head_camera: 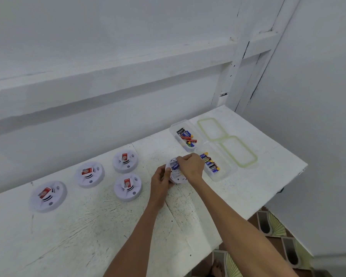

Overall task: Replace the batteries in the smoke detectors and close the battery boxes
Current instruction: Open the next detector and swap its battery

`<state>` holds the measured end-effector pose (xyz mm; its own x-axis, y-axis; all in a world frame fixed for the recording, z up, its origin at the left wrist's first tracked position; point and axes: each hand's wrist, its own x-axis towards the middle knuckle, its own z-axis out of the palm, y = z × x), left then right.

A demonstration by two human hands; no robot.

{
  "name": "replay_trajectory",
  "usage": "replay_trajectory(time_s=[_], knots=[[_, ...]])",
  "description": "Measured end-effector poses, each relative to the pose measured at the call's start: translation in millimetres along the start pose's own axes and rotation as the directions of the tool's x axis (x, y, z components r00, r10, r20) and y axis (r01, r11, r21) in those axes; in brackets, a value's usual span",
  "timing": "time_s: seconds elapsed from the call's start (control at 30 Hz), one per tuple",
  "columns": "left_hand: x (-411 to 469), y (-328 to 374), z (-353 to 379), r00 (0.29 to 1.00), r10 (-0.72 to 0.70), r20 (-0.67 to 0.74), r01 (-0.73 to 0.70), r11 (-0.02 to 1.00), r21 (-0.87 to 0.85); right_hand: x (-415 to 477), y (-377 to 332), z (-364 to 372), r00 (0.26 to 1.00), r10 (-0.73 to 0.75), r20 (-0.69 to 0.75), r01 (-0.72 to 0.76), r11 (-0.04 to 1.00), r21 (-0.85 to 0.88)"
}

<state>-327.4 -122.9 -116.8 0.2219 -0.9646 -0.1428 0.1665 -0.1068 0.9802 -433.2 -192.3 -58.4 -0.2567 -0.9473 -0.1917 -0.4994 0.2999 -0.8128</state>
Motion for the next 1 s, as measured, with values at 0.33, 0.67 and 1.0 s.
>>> replay_trajectory(time_s=[0.33,0.67,1.0], knots=[[4,-6,-4,0.999,-0.045,0.01,0.045,0.997,-0.068,11,-3,-52,0.942,-0.255,-0.217,0.272,0.961,0.049],[7,-8,-5,0.998,-0.059,0.018,0.06,0.995,-0.083,40,52,-117,0.976,-0.167,-0.137,0.117,0.941,-0.318],[5,-5,-3,0.998,-0.069,0.012,0.069,0.993,-0.096,36,46,-114,0.998,0.008,0.056,0.029,0.776,-0.63]])
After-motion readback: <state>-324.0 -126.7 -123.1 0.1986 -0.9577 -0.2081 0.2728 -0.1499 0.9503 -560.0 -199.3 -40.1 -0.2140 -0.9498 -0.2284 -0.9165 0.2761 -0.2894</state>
